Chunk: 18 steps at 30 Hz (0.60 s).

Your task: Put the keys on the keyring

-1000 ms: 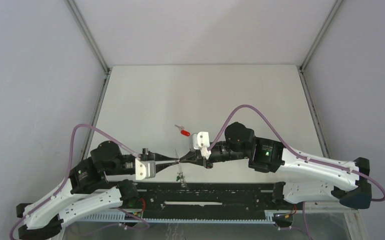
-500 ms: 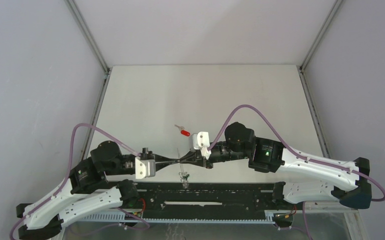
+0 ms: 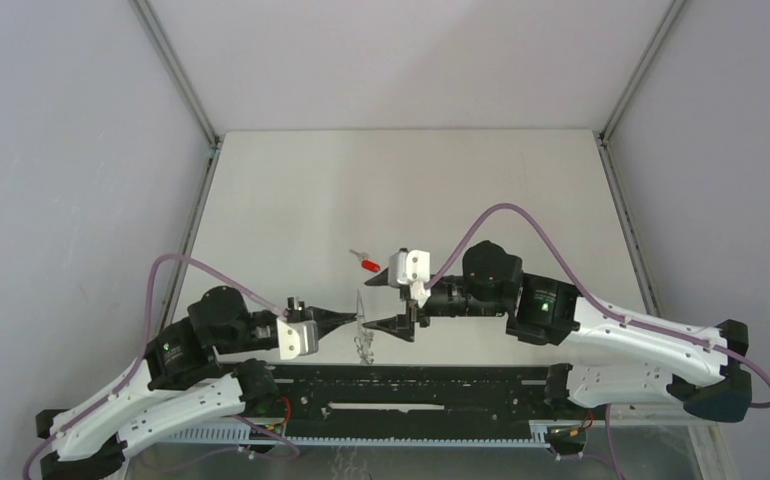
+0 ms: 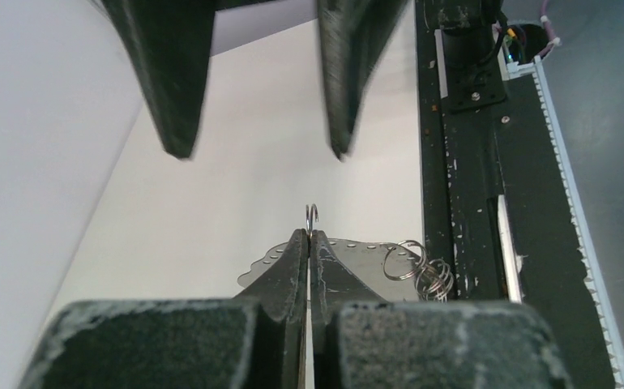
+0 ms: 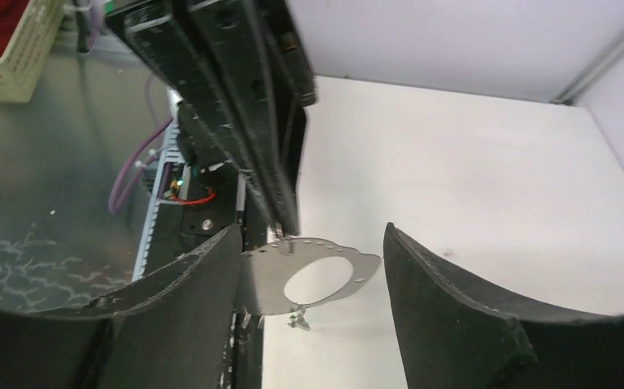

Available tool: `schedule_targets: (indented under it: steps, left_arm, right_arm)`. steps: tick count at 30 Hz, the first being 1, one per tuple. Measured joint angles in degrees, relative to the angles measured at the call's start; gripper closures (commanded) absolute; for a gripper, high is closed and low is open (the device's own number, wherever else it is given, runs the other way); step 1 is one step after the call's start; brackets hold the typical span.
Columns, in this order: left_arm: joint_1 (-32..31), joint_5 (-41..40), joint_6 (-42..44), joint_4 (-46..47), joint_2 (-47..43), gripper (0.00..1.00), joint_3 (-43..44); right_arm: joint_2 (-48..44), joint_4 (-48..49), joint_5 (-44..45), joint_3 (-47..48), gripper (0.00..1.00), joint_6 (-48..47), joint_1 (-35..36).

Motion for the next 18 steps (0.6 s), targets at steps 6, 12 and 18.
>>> schedule_targets:
  steps: [6,12,18]
  left_arm:
    - [0.0,-0.1,4.0,0.1,-0.4,1.00,-0.3]
    - [0.0,-0.8,9.9,1.4,-1.4,1.00,-2.0]
    - [4.7,-1.7,5.9,2.6,1.3,1.00,-1.4]
  right_arm:
    - [-3.2,0.9,1.1,0.0,0.25,2.1,-4.3]
    - [-5.4,2.3,1.8,-1.5,0.00,8.1,-9.0]
    - [-3.5,1.4,0.6,-2.6,0.00,20.2,-19.8]
